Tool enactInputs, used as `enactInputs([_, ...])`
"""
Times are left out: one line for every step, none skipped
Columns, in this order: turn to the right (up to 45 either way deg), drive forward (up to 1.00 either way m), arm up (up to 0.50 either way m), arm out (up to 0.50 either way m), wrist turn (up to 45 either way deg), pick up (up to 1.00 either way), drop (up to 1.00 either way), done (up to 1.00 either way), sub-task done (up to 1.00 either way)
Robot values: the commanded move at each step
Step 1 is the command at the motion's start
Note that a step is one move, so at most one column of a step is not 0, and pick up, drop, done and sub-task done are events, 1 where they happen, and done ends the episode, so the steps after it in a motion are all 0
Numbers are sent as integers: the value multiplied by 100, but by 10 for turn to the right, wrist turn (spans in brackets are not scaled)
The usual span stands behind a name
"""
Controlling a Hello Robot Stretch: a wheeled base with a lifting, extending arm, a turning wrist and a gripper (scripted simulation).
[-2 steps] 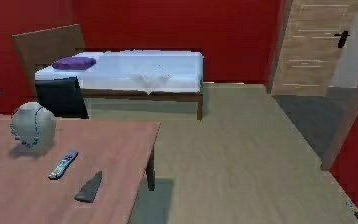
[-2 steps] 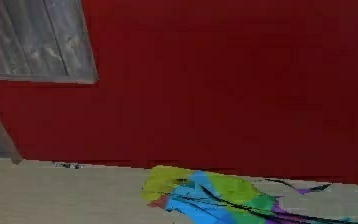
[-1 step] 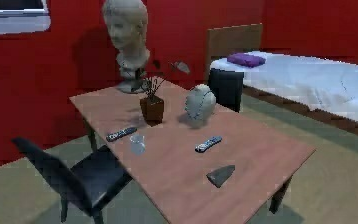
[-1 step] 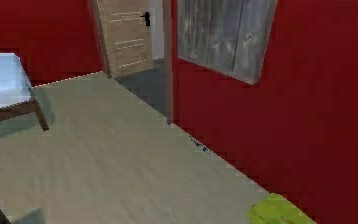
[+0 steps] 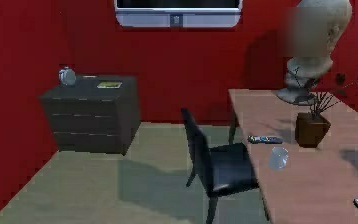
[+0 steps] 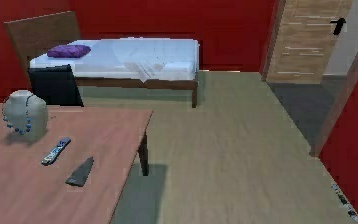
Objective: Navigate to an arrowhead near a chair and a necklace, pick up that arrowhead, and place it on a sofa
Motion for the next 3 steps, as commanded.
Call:
enactInputs([-270, 0, 0, 0, 0, 0, 0, 0, 0])
enactInputs([0, 0, 50, 0, 0, 0, 0, 0, 0])
enactInputs([0, 0, 24, 0, 0, 0, 0, 0, 0])
